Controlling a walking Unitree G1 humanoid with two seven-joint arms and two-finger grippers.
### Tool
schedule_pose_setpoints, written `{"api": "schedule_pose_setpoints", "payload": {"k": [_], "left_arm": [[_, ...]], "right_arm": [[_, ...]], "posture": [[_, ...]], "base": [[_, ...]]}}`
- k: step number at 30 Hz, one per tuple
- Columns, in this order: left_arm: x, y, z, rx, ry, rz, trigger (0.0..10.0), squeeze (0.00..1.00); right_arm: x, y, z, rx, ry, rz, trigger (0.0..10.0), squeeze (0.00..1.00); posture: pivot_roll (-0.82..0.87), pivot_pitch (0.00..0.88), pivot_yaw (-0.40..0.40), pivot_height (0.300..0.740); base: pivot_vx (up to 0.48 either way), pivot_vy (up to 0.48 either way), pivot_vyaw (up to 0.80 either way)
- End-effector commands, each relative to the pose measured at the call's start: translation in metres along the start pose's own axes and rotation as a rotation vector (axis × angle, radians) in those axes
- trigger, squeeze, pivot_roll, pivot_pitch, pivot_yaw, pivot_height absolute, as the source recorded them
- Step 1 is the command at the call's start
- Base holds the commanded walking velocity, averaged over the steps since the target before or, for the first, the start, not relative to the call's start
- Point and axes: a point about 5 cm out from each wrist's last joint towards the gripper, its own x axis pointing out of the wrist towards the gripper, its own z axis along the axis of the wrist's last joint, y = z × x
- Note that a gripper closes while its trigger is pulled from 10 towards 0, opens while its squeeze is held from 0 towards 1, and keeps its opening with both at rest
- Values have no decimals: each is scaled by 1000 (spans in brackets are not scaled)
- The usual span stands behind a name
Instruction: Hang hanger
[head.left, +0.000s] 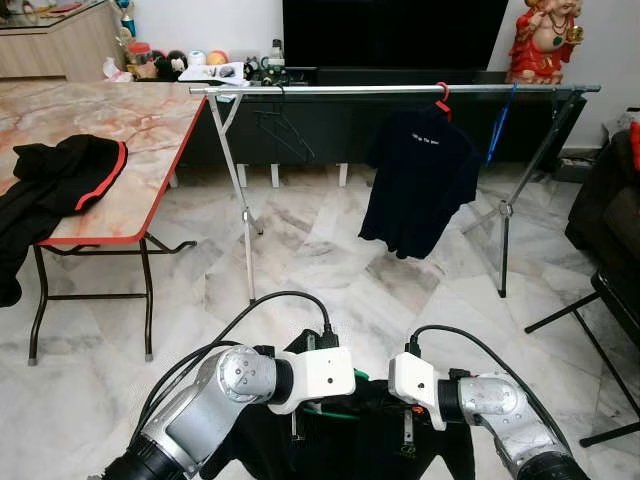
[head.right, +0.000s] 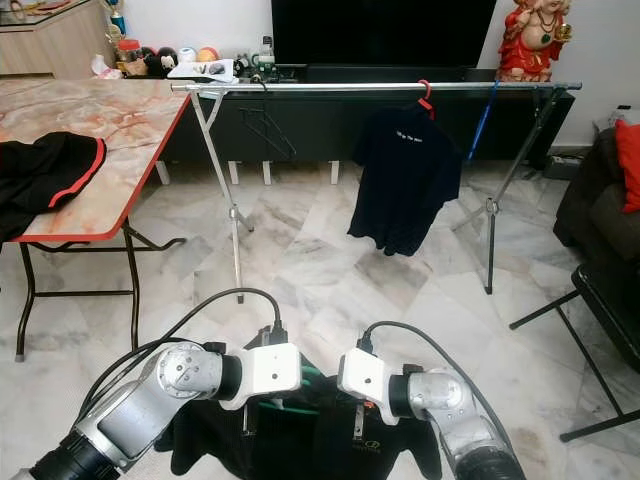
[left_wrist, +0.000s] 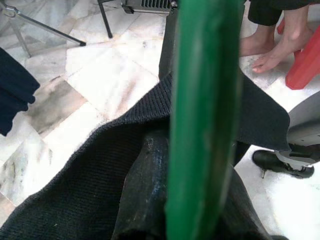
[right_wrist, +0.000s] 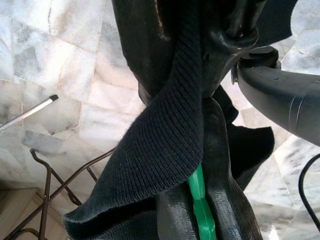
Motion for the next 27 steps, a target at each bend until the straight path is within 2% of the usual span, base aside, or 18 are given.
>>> {"api": "schedule_pose_setpoints", "payload": {"k": [1,22,23,24,27], "left_arm": [[7,-9,6,13,-25,-43,0,376],[9,-9,7,0,-42,-39,0,384],[9,-9,7,-1,-45,-36,0,384],[9,-8,8,0,-46,-35,0,384],[9,-8,8,2,-47,-32,0,384]], "right_arm": [[5,-10,24,-71,-89,-28,0,0],[6,-9,19,-63,-67,-44,0,0],[5,-10,19,-69,-61,-52,5216,0],[5,-11,19,-72,-56,-57,10000,0],[6,-11,18,-70,-50,-61,10000,0]], "posture": [[119,62,-8,740],[116,53,-6,740],[116,53,-6,740],[116,53,-6,740],[116,49,-6,740]], "base": [[0,0,0],[0,0,0],[0,0,0],[0,0,0],[0,0,0]]}}
